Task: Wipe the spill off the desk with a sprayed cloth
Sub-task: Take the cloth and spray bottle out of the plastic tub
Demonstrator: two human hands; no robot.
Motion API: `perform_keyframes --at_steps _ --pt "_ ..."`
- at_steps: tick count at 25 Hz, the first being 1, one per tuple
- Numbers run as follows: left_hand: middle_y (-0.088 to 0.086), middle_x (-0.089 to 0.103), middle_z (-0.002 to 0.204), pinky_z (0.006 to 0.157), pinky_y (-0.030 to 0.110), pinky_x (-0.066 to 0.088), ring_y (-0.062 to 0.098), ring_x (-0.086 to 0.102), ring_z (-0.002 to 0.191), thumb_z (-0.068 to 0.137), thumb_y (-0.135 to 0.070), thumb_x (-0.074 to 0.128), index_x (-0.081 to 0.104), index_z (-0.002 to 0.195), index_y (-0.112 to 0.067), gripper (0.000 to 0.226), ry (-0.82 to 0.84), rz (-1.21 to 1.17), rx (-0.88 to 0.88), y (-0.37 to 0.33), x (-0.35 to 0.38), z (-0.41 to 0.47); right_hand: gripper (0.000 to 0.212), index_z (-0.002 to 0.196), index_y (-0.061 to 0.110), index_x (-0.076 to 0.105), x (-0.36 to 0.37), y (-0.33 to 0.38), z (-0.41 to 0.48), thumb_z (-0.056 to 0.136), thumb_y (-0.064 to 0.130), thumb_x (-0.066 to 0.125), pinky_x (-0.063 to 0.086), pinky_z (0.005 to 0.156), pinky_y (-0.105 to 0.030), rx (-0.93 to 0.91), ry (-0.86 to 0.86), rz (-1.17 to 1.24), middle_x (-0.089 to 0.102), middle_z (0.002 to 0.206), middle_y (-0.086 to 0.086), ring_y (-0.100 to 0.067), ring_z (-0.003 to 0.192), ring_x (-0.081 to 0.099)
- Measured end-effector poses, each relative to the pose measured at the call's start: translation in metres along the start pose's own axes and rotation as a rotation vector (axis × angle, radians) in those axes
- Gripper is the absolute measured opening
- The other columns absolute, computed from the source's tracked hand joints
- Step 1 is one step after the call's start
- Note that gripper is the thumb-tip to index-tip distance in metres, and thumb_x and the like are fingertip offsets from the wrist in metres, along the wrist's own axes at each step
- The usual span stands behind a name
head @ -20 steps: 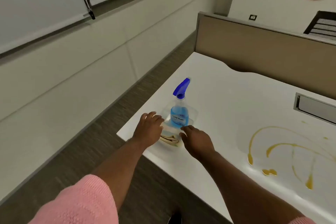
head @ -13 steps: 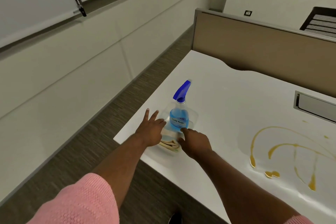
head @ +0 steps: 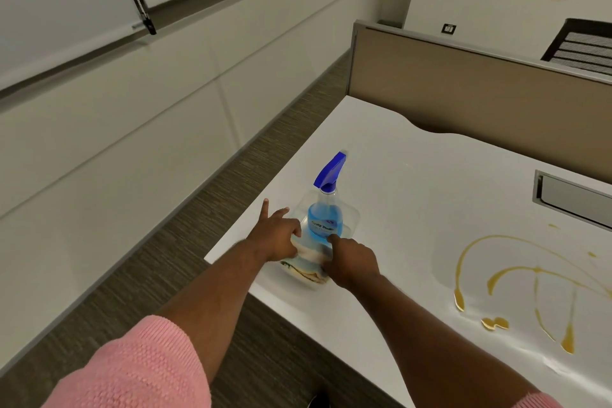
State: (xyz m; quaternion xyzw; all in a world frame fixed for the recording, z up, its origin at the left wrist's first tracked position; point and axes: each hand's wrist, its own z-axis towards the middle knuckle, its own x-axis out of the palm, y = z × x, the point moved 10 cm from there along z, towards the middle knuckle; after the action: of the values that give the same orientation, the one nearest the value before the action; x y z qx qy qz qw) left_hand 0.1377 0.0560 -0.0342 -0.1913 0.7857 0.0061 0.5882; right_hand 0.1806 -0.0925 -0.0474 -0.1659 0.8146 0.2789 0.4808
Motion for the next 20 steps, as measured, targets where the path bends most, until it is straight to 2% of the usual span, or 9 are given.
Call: perform_keyframes --at_steps 4,5,6,7,8,9,10,13,20 --pt "-0.003 0.070 0.122 0.124 0.047 -0.011 0.012 0.047 0.138 0.078 -0.039 0.085 0.071 0.108 -0.027 0.035 -0.099 -0.395 -0.064 0.015 -0.020 -0.008 0.042 0.137 0.028 0.055 -0.011 -0.003 -0.004 0.095 0.033 0.062 0.048 0.076 -0.025 0.034 -0.064 0.061 0.066 0.122 0.003 -0.017 0.102 0.064" --pt "-0.005 0.072 0.114 0.126 0.048 -0.001 0.014 0.055 0.128 0.077 -0.040 0.086 0.072 0.107 -0.028 0.035 -0.103 -0.519 -0.082 0.017 -0.022 -0.010 0.041 0.135 0.029 0.056 -0.016 -0.003 -0.004 0.095 0.033 0.061 0.050 0.077 -0.026 0.040 -0.080 0.085 0.066 0.121 0.003 -0.017 0.102 0.064" --pt "-0.006 0.073 0.108 0.125 0.049 0.020 0.016 0.061 0.120 0.075 -0.041 0.086 0.073 0.105 -0.028 0.035 -0.109 -0.656 -0.098 0.019 -0.023 -0.013 0.040 0.134 0.030 0.058 -0.020 -0.004 -0.005 0.095 0.032 0.061 0.052 0.079 -0.026 0.047 -0.088 0.120 0.066 0.121 0.004 -0.016 0.103 0.063" --pt "-0.006 0.073 0.106 0.113 0.045 0.044 0.018 0.065 0.113 0.076 -0.039 0.086 0.074 0.105 -0.028 0.033 -0.116 -0.817 -0.116 0.020 -0.025 -0.018 0.039 0.133 0.031 0.059 -0.025 -0.004 -0.006 0.094 0.032 0.062 0.053 0.080 -0.027 0.052 -0.097 0.161 0.066 0.121 0.004 -0.016 0.102 0.063" --pt "-0.003 0.073 0.107 0.094 0.034 0.058 0.021 0.067 0.110 0.079 -0.031 0.085 0.074 0.106 -0.025 0.029 -0.124 -0.959 -0.138 0.019 -0.027 -0.023 0.039 0.132 0.032 0.060 -0.029 -0.004 -0.007 0.093 0.031 0.062 0.053 0.080 -0.026 0.056 -0.103 0.201 0.067 0.120 0.004 -0.015 0.101 0.063" --pt "-0.001 0.073 0.107 0.080 0.026 0.061 0.022 0.069 0.108 0.083 -0.022 0.083 0.074 0.108 -0.021 0.027 -0.134 -1.072 -0.160 0.019 -0.029 -0.027 0.039 0.131 0.033 0.061 -0.034 -0.003 -0.008 0.092 0.030 0.063 0.052 0.077 -0.025 0.054 -0.113 0.234 0.067 0.118 0.005 -0.014 0.098 0.061" --pt "0.001 0.074 0.108 0.074 0.024 0.060 0.023 0.070 0.107 0.085 -0.015 0.080 0.074 0.109 -0.018 0.025 -0.154 -1.144 -0.177 0.019 -0.031 -0.031 0.038 0.129 0.033 0.062 -0.038 -0.001 -0.010 0.092 0.028 0.063 0.048 0.074 -0.022 0.049 -0.120 0.261 0.068 0.117 0.006 -0.013 0.095 0.060" --pt "0.001 0.076 0.108 0.077 0.029 0.061 0.022 0.070 0.106 0.087 -0.001 0.074 0.075 0.108 -0.017 0.027 -0.189 -1.305 -0.181 0.015 -0.041 -0.038 0.036 0.125 0.032 0.064 -0.047 0.004 -0.016 0.091 0.025 0.063 0.044 0.068 -0.019 0.020 -0.114 0.307 0.067 0.113 0.008 -0.011 0.093 0.057" --pt "0.001 0.074 0.119 0.084 0.027 0.060 0.014 0.068 0.114 0.081 0.012 0.073 0.070 0.119 -0.022 0.051 -0.160 -1.385 -0.118 0.004 -0.048 -0.045 0.032 0.118 0.027 0.069 -0.055 -0.005 -0.030 0.090 0.015 0.059 0.040 0.060 -0.018 0.091 -0.147 0.434 0.066 0.104 0.008 -0.012 0.090 0.060"
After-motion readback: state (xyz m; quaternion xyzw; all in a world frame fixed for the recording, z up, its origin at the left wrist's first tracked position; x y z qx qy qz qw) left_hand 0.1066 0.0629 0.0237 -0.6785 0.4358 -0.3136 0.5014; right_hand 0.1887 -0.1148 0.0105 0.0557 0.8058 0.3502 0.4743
